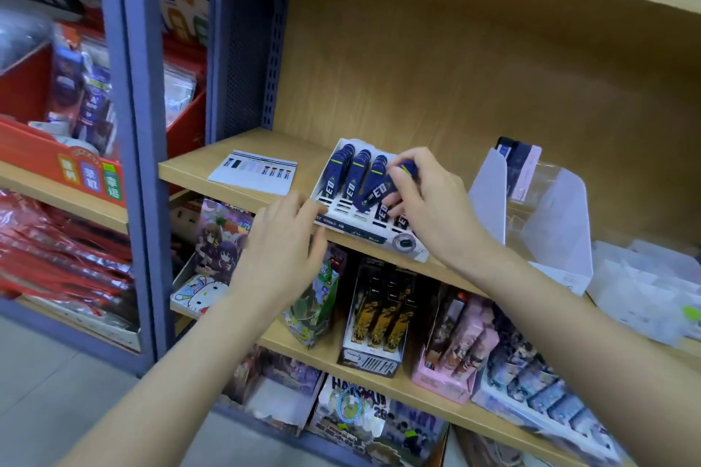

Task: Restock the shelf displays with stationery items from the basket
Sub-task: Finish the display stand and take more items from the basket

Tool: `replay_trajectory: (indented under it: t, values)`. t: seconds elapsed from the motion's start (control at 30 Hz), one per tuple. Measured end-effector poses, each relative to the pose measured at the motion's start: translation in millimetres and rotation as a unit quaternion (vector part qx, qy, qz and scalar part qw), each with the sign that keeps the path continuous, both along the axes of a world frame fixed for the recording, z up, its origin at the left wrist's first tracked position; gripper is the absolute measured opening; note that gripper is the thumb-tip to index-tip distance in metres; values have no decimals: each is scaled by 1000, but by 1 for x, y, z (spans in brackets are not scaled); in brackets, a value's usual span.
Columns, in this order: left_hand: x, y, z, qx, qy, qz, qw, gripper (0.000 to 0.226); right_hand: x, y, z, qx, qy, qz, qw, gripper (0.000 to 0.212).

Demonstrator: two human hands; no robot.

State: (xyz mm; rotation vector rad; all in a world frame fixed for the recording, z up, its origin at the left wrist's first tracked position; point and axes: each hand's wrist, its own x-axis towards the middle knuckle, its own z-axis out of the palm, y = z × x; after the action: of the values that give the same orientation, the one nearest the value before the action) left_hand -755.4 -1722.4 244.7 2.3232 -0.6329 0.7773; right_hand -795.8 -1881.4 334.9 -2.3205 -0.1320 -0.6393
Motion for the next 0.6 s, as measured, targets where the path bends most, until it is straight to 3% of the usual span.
replay_trajectory:
  t: [0.17,0.3,0.43,0.6]
  values:
    - [22,-2,6,85,-12,-34,996,23,40,6,10,-140,-37,-38,989,19]
    - [25,-1,3,124,-17,-41,991,24,58,4,12,-169,-5,-38,985,15]
    - [27,0,-1,117,-24,-46,992,22,66,0,16,-219,21,-30,975,16]
    - [30,-1,-4,105,-42,-48,992,20,72,-3,23,-212,43,-3,976,11]
